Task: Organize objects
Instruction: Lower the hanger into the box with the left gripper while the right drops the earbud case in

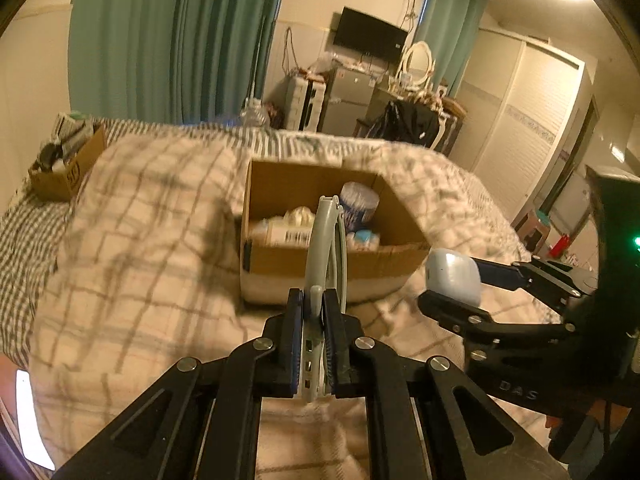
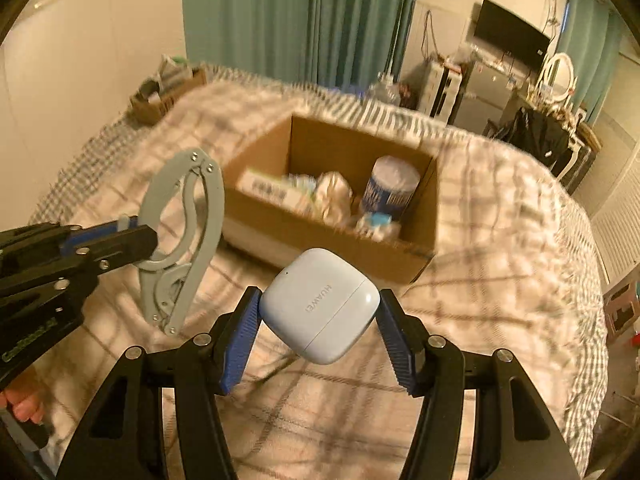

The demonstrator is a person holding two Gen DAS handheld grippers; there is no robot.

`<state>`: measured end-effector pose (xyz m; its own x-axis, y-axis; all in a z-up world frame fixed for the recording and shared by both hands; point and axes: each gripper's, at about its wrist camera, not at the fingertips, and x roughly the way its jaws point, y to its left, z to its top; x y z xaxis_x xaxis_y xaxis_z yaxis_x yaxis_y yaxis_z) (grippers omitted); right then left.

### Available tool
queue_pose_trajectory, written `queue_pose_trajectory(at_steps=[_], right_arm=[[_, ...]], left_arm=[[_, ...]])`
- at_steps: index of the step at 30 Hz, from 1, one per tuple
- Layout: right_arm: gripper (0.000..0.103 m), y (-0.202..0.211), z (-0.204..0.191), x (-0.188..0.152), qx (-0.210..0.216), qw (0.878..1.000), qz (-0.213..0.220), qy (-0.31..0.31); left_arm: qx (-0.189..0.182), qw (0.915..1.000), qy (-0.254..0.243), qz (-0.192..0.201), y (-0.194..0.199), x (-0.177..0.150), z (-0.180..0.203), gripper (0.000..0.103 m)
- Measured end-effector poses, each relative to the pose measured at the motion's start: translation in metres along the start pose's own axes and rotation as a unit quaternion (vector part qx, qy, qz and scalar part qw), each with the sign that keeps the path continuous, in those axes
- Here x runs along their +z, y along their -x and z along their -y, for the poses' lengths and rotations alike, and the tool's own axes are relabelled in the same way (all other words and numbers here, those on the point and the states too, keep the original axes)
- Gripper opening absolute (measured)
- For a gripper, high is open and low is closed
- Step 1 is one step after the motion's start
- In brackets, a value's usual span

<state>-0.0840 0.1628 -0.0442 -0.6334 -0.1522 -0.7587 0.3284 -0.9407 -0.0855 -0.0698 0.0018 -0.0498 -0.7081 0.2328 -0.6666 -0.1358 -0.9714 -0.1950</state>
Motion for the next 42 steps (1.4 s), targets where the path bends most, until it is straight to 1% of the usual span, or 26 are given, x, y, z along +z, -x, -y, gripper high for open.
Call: queue_pose_trajectory(at_steps=[2,8,13,14,17,19,22,24,25,28,30,34,36,37,39,40,42], right_arm=[[0.058,0.009,0.005,0.01,-0.006,1.0,0.013,0.001],[0.058,0.031,0.02,0.046,-0.022,0.999,0.047,0.001],[0.058,0.026,0.032,0.082,-0.027,0.998,0.062,0.0],[0.058,0.021,0.035,0.091,-0.026,0.998,0.063,-0.001],[0.058,0.002,0.044,0.109,-0.017,0.998,0.061,-0.007],[0.058,-0.016,0.049,0.116,-0.01,0.998,0.053,-0.011],[0.058,-0.048,0.056,0.117,0.006,0.999,0.033,-0.016],[0.058,-0.072,0.06,0.113,0.011,1.0,0.016,-0.018],[0.058,-0.084,0.061,0.111,0.013,1.0,0.006,-0.02],[0.058,-0.116,0.067,0.103,0.014,0.999,-0.023,-0.023],[0.058,-0.13,0.069,0.1,0.02,0.999,-0.029,-0.022],[0.058,-0.142,0.072,0.094,0.038,0.998,-0.032,-0.031],[0.058,-0.144,0.074,0.092,0.044,0.998,-0.03,-0.039],[0.058,-0.142,0.078,0.09,0.054,0.997,-0.023,-0.051],[0.064,-0.134,0.084,0.09,0.056,0.996,-0.007,-0.065],[0.071,-0.127,0.087,0.091,0.054,0.996,0.003,-0.068],[0.073,-0.112,0.092,0.093,0.04,0.996,0.017,-0.072]], left_arm=[[0.01,0.9997,-0.013,0.017,0.006,0.014,0.005,0.009],[0.015,0.9987,-0.024,0.043,0.008,0.061,0.007,0.009],[0.021,0.9984,-0.026,0.046,-0.008,0.096,0.002,0.009],[0.024,0.9982,-0.029,0.046,-0.016,0.105,0.002,0.009],[0.03,0.9979,-0.042,0.041,-0.035,0.118,0.004,0.009],[0.034,0.9975,-0.053,0.032,-0.051,0.122,0.006,0.009],[0.042,0.9968,-0.067,0.012,-0.083,0.121,0.008,0.009],[0.045,0.9967,-0.068,-0.006,-0.103,0.117,0.006,0.009],[0.047,0.9963,-0.068,-0.021,-0.118,0.115,0.004,0.009],[0.037,0.9965,-0.057,-0.048,-0.14,0.113,-0.001,0.009],[0.034,0.9962,-0.057,-0.057,-0.152,0.113,-0.004,0.009],[0.039,0.9952,-0.06,-0.067,-0.17,0.111,-0.009,0.009],[0.037,0.9953,-0.059,-0.067,-0.171,0.11,-0.009,0.009],[0.034,0.9954,-0.059,-0.067,-0.171,0.11,-0.009,0.01],[0.025,0.996,-0.054,-0.067,-0.168,0.11,-0.008,0.01],[0.016,0.996,-0.053,-0.07,-0.164,0.109,-0.006,0.012],[0.012,0.9958,-0.054,-0.073,-0.16,0.112,-0.003,0.013]])
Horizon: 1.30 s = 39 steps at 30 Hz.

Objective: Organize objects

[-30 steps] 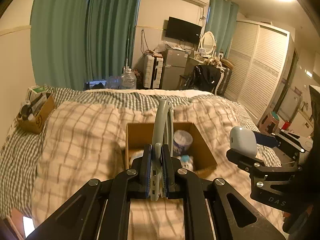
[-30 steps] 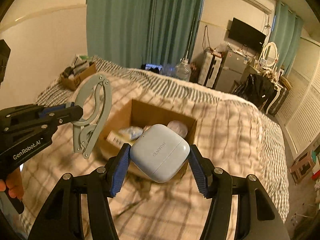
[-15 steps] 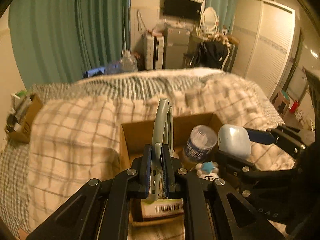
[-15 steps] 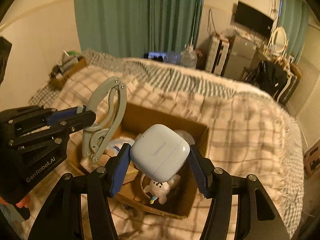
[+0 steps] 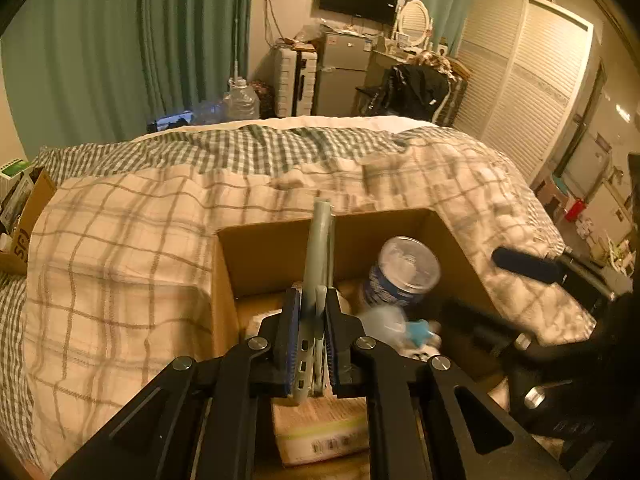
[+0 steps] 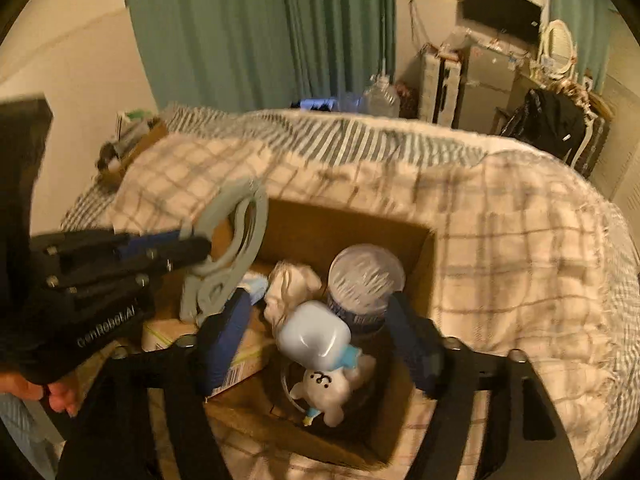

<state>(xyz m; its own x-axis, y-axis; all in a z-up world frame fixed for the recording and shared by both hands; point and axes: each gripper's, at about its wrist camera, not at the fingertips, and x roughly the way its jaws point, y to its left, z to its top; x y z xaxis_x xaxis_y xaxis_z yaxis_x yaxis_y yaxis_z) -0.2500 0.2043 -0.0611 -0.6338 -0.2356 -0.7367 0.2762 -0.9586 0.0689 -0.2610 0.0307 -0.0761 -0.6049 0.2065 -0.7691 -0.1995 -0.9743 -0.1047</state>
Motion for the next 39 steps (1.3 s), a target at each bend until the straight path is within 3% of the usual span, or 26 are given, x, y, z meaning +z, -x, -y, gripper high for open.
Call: queue_pose_trajectory(at_steps=[3,4,7,12,14,17,25,29,34,37,39], right_arm=[[0.074,0.025,0.001,0.005,-0.011,1.0,0.018,-0.008],[0.076,0.039,0.002,0.006,-0.017,0.999,0.029,-0.012],[0.084,0.07,0.0,0.008,-0.031,0.998,0.049,-0.012],[0.086,0.136,-0.009,0.006,-0.062,0.994,0.089,-0.004],[0.09,0.159,-0.014,0.004,-0.066,0.992,0.105,-0.003],[0.092,0.195,-0.021,-0.002,-0.08,0.988,0.13,0.003],[0.103,0.25,-0.029,-0.021,-0.127,0.977,0.174,-0.009],[0.103,0.26,-0.035,-0.04,-0.13,0.974,0.182,-0.021],[0.103,0.248,-0.044,-0.068,-0.152,0.966,0.208,-0.023],[0.103,0.222,-0.042,-0.082,-0.152,0.968,0.199,-0.027],[0.103,0.206,-0.041,-0.091,-0.149,0.968,0.199,-0.029]], left_arm=[[0.007,0.9999,-0.005,0.011,0.019,0.002,0.005,0.018],[0.005,0.9998,-0.005,0.02,0.032,0.004,0.008,0.027],[0.009,0.9988,-0.004,0.047,0.064,0.009,0.014,0.072],[0.011,0.9945,0.004,0.104,0.126,0.012,0.024,0.079],[0.013,0.9918,0.005,0.127,0.148,0.011,0.028,0.093],[0.022,0.9852,0.003,0.17,0.181,0.004,0.035,0.103],[0.04,0.9711,0.013,0.235,0.232,-0.029,0.043,0.103],[0.034,0.9711,0.02,0.235,0.235,-0.05,0.04,0.103],[0.05,0.9718,0.021,0.23,0.221,-0.071,0.039,0.103],[0.058,0.9723,0.019,0.226,0.21,-0.087,0.037,0.103],[0.08,0.968,0.019,0.237,0.204,-0.101,0.037,0.103]])
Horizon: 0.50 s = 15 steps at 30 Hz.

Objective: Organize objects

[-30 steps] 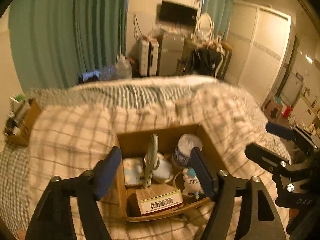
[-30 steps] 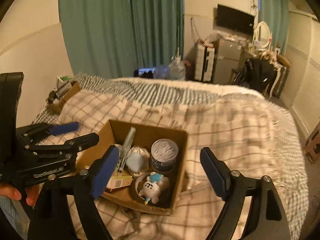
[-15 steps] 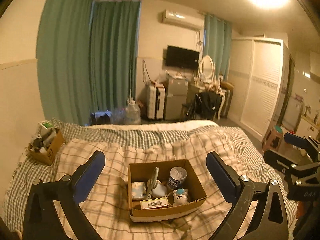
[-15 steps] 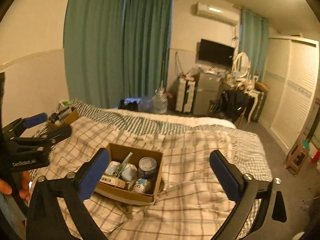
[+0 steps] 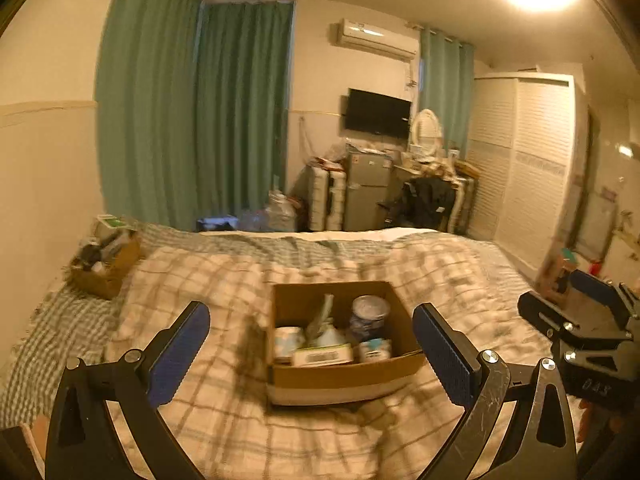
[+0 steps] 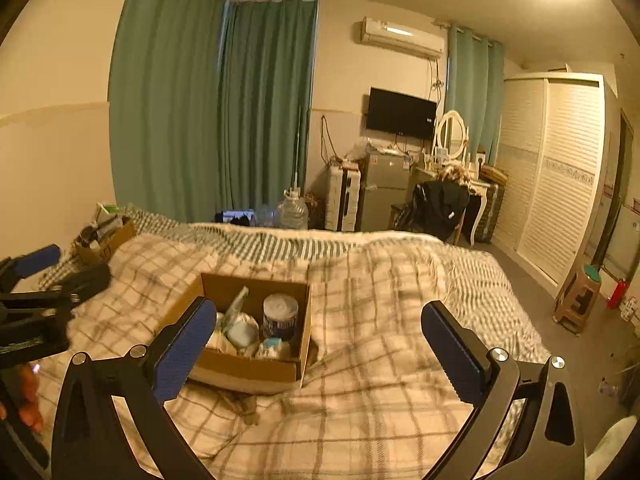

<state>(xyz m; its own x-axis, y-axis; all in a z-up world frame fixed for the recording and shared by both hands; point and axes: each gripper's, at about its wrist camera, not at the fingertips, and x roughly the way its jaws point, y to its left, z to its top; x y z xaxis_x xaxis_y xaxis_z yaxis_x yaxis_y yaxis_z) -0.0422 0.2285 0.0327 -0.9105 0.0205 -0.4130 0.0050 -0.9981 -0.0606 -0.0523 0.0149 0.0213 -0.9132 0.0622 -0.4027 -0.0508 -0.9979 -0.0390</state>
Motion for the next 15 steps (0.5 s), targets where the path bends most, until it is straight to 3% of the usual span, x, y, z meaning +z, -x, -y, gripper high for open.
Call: queue_pose_trajectory(at_steps=[2,6,9,15], right_arm=[[0.103,-0.007,0.0,-0.012,0.02,1.0,0.003,-0.009],[0.103,-0.02,-0.004,-0.031,0.018,1.0,0.009,-0.006],[0.103,-0.03,-0.009,-0.039,0.014,1.0,0.002,0.004],[0.103,-0.034,-0.005,-0.043,0.013,1.0,-0.001,-0.002]], left_arm=[[0.021,0.9996,-0.009,0.019,0.001,-0.019,0.0,0.103],[0.018,0.9993,-0.025,0.018,-0.005,-0.042,-0.001,0.103],[0.008,0.9998,-0.019,-0.005,-0.012,-0.044,-0.001,0.103],[0.013,0.9998,-0.017,-0.003,-0.011,-0.047,-0.002,0.103]])
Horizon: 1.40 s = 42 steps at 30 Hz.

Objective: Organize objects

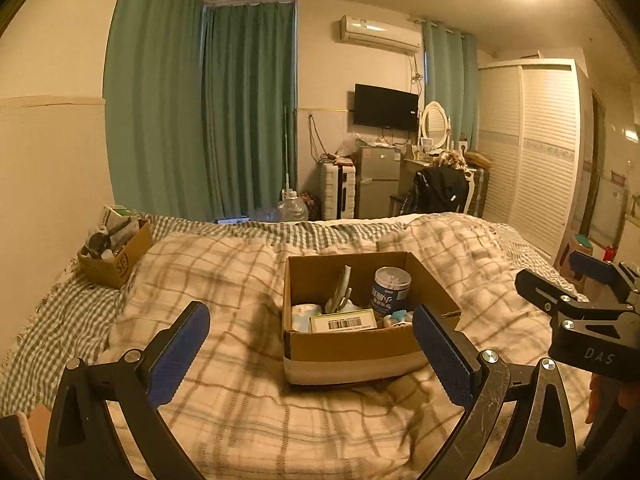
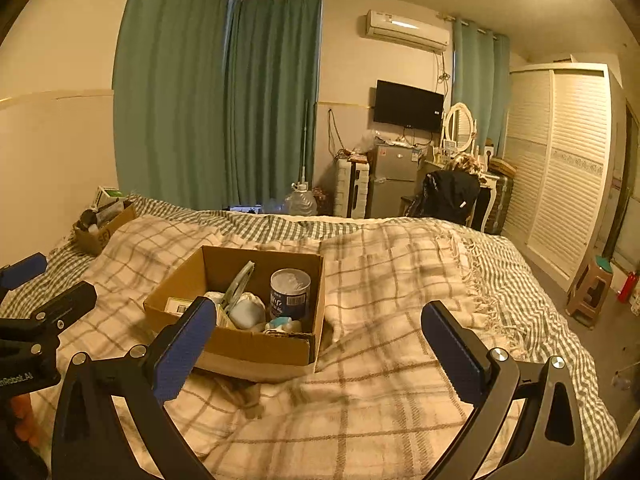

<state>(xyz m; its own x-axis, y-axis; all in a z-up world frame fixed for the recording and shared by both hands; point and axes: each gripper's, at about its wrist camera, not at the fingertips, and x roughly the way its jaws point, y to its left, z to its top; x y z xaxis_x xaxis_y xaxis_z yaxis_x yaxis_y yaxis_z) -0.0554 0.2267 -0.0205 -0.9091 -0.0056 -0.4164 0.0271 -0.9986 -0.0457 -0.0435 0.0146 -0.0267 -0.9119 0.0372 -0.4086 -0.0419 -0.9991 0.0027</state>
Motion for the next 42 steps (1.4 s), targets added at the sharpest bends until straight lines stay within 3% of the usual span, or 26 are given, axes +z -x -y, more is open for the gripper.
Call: queue_pose_trajectory(at_steps=[42], right_arm=[[0.103,0.0026,-0.0068,-0.0078,0.005,1.0,-0.009,0.002]], left_arm=[[-0.002,0.9999,-0.012,-0.011,-0.0029,-0.0053,0.003,0.103]])
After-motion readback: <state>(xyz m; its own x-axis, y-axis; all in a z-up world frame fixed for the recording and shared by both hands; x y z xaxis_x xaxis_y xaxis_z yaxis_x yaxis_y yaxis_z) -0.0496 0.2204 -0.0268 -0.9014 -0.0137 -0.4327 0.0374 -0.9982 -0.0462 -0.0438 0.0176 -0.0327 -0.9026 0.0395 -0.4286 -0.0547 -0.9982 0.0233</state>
